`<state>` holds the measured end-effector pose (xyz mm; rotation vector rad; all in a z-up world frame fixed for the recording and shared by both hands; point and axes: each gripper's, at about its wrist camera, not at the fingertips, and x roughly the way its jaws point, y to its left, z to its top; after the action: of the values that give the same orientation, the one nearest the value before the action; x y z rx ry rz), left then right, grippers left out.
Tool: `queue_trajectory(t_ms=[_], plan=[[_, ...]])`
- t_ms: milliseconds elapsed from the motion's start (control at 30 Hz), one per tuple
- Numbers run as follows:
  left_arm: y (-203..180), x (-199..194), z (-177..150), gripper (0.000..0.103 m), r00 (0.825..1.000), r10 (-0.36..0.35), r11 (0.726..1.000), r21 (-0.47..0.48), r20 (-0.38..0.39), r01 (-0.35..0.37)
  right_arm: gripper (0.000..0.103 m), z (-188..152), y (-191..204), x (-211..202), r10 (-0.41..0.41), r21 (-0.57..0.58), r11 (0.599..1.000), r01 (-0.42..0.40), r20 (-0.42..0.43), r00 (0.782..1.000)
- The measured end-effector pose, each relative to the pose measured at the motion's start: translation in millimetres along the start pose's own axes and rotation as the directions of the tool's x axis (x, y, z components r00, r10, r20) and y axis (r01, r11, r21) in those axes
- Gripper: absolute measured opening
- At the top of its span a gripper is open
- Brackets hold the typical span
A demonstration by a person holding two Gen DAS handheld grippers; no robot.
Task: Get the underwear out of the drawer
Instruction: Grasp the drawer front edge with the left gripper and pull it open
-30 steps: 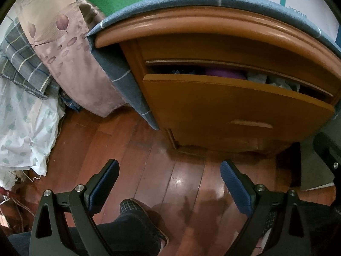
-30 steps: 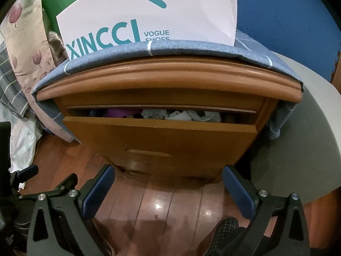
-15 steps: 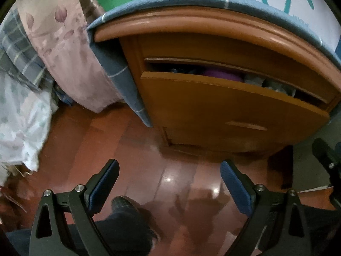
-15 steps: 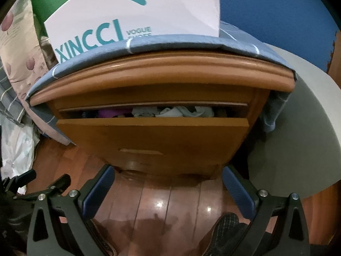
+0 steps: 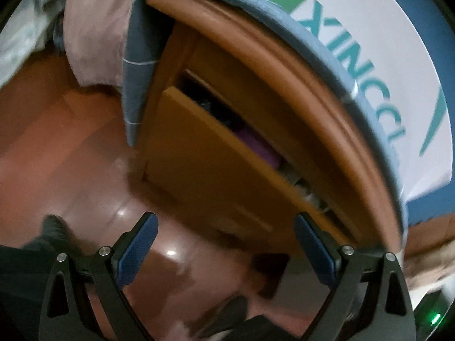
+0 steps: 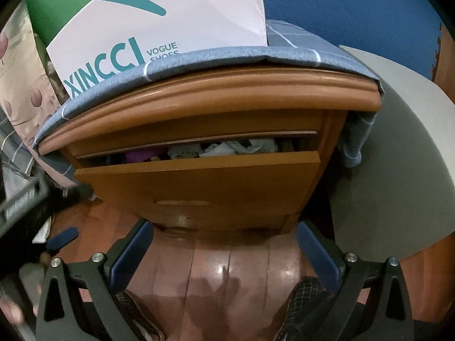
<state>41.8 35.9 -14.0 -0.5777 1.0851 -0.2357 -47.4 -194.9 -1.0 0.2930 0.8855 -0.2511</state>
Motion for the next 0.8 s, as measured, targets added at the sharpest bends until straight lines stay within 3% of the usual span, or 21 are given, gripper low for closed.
queue_trajectory(t_ms=[267,467,633,800], plan=[[18.3,35.0,24.7,0.095,0.999,-0.039,0.975,-0.218,0.016,0.042,0.103,2.3,-9.0,3.2,0.012,0.033,0.999,-0.011,-0.025,1.000],[27.1,55.1,27.1,0.096,0.999,-0.046,0.964,-0.260,0.021,0.050,0.103,2.6,-10.7,3.7,0.027,0.048,0.999,-0.025,-0.036,0.999],[32.5,60.6,23.4,0.103,0.995,-0.078,0.950,-0.298,0.055,0.091,0.103,1.5,-11.3,4.7,0.038,0.049,0.998,-0.036,-0.047,0.998],[34.3,69.1,16.3,0.103,0.991,-0.122,0.932,-0.338,0.057,0.135,0.103,0.9,-12.1,4.4,0.055,0.062,0.997,-0.052,-0.056,0.997]])
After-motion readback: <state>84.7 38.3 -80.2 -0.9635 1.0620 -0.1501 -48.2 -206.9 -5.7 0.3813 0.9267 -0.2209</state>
